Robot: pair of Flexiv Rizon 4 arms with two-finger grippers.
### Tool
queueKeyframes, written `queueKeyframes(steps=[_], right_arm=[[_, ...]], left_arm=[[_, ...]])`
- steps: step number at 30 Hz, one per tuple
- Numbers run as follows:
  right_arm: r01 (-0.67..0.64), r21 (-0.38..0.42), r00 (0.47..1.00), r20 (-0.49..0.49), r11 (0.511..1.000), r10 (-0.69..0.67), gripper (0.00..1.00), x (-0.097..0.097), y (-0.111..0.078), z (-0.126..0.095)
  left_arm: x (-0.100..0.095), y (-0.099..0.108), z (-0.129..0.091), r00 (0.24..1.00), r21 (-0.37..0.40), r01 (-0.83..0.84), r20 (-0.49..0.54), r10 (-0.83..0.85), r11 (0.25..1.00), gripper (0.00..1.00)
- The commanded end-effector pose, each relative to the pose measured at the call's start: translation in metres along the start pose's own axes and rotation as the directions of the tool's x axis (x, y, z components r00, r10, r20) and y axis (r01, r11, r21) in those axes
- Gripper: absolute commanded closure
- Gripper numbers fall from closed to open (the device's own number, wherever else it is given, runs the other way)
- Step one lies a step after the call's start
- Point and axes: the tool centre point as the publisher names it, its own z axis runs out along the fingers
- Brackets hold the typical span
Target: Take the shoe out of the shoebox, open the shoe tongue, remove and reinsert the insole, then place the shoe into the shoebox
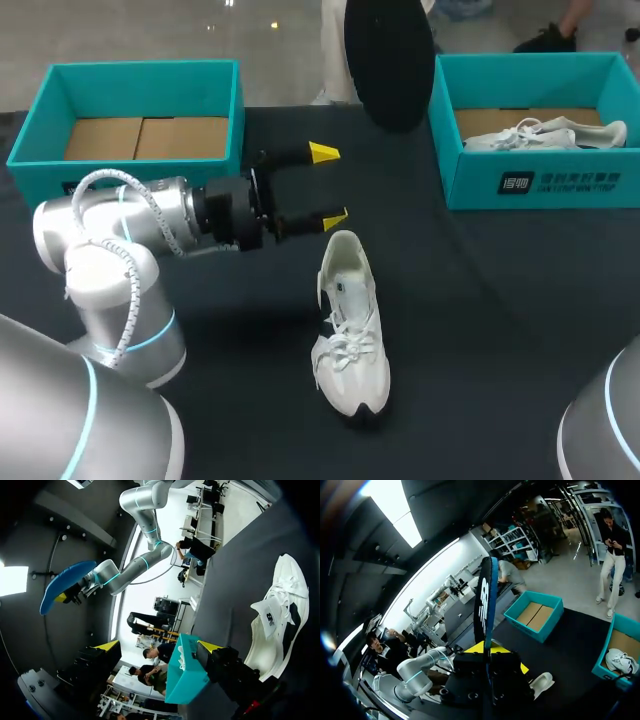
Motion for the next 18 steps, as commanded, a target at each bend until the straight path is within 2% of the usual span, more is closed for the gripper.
queueKeyframes(steps=[1,8,11,18], right_arm=[[-0.001,0.003,1.000,0.002,1.000,0.001,1.00,-0.0001,0.0014,0.0007],[-0.001,0.003,1.000,0.002,1.000,0.001,1.00,-0.0001,0.0014,0.0007],[-0.001,0.003,1.000,0.002,1.000,0.001,1.00,-0.0001,0.0014,0.0007],[-0.001,0.003,1.000,0.002,1.000,0.001,1.00,-0.0001,0.0014,0.0007]], left_arm=[[-0.0082,0.0073,0.0096,0.999,0.007,-0.005,-0.046,0.005,1.000,0.00],[-0.0108,0.0144,0.0122,0.997,0.008,-0.020,-0.076,0.021,1.000,0.00],[-0.0113,0.0153,0.0116,1.000,-0.057,-0.002,-0.025,0.001,0.998,0.00],[-0.0113,0.0153,0.0116,1.000,-0.057,-0.002,-0.025,0.001,0.998,0.00]])
